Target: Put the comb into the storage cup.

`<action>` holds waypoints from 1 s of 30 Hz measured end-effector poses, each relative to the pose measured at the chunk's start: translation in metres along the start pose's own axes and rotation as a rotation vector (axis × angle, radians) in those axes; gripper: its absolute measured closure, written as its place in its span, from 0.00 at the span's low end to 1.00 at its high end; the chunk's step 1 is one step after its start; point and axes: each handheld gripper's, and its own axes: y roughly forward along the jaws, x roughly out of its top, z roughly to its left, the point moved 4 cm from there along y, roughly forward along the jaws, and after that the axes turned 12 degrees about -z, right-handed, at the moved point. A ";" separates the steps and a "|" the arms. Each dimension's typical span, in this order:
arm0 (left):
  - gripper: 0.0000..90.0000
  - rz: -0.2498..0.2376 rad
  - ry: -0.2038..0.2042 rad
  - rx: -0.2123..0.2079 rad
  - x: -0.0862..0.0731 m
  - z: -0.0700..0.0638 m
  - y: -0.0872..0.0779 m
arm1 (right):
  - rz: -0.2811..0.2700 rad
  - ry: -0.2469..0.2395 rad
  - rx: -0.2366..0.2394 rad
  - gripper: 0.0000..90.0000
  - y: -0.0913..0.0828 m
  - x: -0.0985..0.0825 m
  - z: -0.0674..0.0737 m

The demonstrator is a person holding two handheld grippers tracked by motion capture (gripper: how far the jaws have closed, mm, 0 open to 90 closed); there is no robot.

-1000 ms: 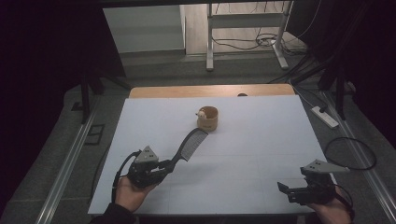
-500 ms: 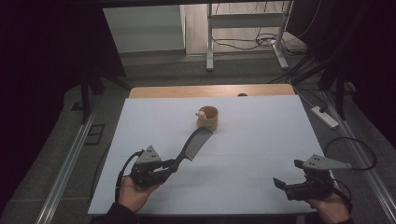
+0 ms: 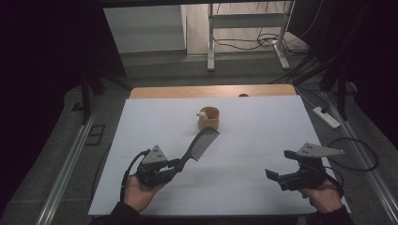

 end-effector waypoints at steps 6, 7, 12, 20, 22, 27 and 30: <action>0.80 0.000 0.017 -0.003 0.002 -0.003 0.005 | -0.006 0.016 0.022 0.00 0.009 0.006 0.003; 0.80 0.000 0.017 -0.003 0.002 -0.003 0.005 | -0.006 0.016 0.022 0.00 0.009 0.006 0.003; 0.80 0.005 0.014 -0.018 0.004 -0.005 0.011 | -0.006 0.025 0.025 0.00 0.019 0.010 0.005; 0.80 0.009 0.022 -0.031 0.005 -0.006 0.017 | 0.002 0.035 0.051 0.00 0.032 0.016 0.007; 0.80 0.011 0.029 -0.036 0.006 -0.008 0.020 | 0.004 0.035 0.054 0.00 0.035 0.017 0.008; 0.80 0.009 0.033 -0.039 0.007 -0.009 0.024 | 0.007 0.061 0.051 0.00 0.039 0.022 0.007; 0.80 0.007 0.032 -0.042 0.007 -0.010 0.027 | 0.007 0.083 0.052 0.00 0.044 0.028 0.006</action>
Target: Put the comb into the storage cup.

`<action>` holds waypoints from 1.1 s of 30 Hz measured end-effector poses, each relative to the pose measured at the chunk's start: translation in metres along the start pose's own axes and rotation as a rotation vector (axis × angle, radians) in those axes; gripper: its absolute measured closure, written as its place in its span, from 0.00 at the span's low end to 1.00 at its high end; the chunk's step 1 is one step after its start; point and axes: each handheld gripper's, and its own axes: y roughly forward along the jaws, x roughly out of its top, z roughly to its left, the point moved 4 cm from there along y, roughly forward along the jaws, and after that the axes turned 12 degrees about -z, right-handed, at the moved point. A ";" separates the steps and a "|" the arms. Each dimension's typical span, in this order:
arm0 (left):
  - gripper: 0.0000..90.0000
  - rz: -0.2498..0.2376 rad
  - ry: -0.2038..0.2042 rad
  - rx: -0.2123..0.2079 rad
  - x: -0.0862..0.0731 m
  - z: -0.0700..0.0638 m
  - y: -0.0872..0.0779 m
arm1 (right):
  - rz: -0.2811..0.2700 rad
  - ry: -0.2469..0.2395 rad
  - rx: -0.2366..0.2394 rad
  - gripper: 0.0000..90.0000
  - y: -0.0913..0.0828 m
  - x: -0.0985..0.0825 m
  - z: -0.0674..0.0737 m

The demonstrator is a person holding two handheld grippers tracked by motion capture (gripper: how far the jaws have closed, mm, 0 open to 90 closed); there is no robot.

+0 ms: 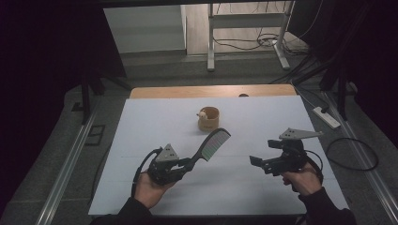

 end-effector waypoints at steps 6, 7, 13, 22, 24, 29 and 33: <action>0.80 -0.002 0.002 -0.007 0.001 -0.001 0.005 | 0.000 0.003 0.021 0.00 0.009 0.006 0.002; 0.80 -0.004 0.002 -0.008 0.001 -0.002 0.006 | 0.000 0.003 0.021 0.00 0.009 0.006 0.002; 0.80 -0.001 0.012 -0.015 0.002 -0.003 0.010 | 0.019 0.003 0.046 0.00 0.019 0.012 0.006; 0.80 -0.011 0.008 -0.025 0.003 -0.006 0.016 | 0.061 0.040 0.057 0.00 0.038 0.022 0.011; 0.80 -0.013 0.009 -0.026 0.003 -0.006 0.017 | 0.066 0.040 0.056 0.00 0.039 0.022 0.011; 0.80 -0.014 0.012 -0.028 0.004 -0.006 0.018 | 0.084 0.057 0.063 0.00 0.046 0.024 0.012; 0.80 -0.017 0.013 -0.025 0.004 -0.006 0.019 | 0.096 0.079 0.084 0.00 0.051 0.025 0.013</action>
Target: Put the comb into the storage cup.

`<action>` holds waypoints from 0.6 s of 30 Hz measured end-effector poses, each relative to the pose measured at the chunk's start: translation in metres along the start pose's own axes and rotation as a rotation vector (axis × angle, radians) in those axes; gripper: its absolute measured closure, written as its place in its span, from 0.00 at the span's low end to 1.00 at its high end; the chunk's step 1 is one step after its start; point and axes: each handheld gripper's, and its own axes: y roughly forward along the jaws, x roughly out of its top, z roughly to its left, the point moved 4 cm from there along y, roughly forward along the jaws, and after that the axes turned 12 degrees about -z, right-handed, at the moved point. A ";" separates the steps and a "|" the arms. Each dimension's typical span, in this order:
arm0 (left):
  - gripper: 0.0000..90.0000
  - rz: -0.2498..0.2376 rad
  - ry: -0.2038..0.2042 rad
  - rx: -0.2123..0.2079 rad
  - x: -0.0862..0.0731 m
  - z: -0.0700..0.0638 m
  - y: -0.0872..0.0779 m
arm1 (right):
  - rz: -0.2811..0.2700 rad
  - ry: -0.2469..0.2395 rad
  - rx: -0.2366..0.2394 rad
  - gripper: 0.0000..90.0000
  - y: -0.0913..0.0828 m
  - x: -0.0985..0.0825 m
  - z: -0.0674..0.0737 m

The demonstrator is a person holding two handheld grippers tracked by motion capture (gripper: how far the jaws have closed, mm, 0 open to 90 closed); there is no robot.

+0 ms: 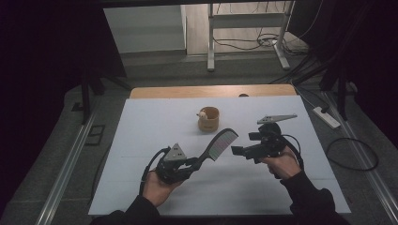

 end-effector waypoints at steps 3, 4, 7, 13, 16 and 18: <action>0.81 -0.004 0.004 -0.001 0.001 -0.001 0.000 | 0.001 0.023 0.018 0.00 0.005 0.002 -0.001; 0.81 -0.005 0.005 0.000 0.001 -0.001 0.001 | 0.001 0.023 0.018 0.00 0.005 0.002 -0.001; 0.80 -0.006 0.009 -0.004 0.001 -0.002 0.002 | -0.003 0.047 0.025 0.00 0.009 0.005 -0.003; 0.81 -0.009 0.010 -0.011 0.002 -0.004 0.004 | 0.007 0.051 0.033 0.00 0.017 0.009 -0.004; 0.81 -0.013 0.010 -0.016 0.003 -0.005 0.005 | 0.015 0.058 0.043 0.00 0.024 0.013 -0.003; 0.80 -0.016 0.009 -0.019 0.003 -0.005 0.006 | 0.014 0.056 0.046 0.00 0.025 0.013 -0.003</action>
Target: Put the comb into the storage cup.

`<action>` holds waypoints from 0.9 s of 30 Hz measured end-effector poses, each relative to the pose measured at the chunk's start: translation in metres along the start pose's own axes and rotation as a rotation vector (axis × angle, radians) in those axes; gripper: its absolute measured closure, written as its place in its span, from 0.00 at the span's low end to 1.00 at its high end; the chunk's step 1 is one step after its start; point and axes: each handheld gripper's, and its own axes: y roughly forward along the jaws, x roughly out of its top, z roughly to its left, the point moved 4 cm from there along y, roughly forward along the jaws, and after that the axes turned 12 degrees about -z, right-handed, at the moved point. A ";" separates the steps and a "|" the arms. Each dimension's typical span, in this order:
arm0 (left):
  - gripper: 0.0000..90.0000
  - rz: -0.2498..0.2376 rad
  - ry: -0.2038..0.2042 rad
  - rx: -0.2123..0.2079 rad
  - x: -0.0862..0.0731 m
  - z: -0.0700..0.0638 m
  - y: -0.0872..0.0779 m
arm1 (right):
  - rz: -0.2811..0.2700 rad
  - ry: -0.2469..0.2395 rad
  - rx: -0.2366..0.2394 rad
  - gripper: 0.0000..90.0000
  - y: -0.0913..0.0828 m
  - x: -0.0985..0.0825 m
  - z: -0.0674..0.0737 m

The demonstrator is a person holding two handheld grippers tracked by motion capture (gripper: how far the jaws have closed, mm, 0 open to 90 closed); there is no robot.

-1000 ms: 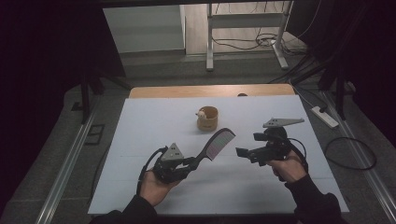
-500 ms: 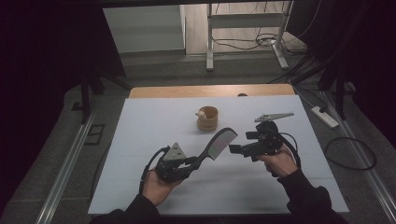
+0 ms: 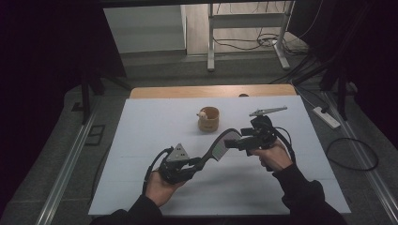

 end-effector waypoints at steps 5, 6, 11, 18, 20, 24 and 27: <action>0.81 -0.008 -0.001 -0.007 0.001 -0.001 0.003 | 0.007 0.016 0.020 0.00 0.008 0.005 -0.002; 0.80 -0.008 -0.001 -0.007 0.001 -0.001 0.003 | 0.007 0.016 0.020 0.00 0.008 0.005 -0.002; 0.80 -0.012 0.004 -0.011 0.003 -0.003 0.004 | 0.017 0.033 0.027 0.00 0.014 0.008 -0.005; 0.80 -0.012 0.010 -0.010 0.002 -0.004 0.004 | 0.041 0.028 0.024 0.00 0.016 0.006 -0.006; 0.81 -0.013 0.013 -0.009 0.002 -0.004 0.004 | 0.047 0.027 0.021 0.00 0.017 0.006 -0.006; 0.80 -0.010 0.016 -0.008 0.002 -0.004 0.005 | 0.039 0.050 0.034 0.04 0.016 0.007 -0.009; 0.80 -0.013 0.018 -0.008 0.002 -0.004 0.004 | 0.031 0.066 0.049 0.16 0.015 0.007 -0.010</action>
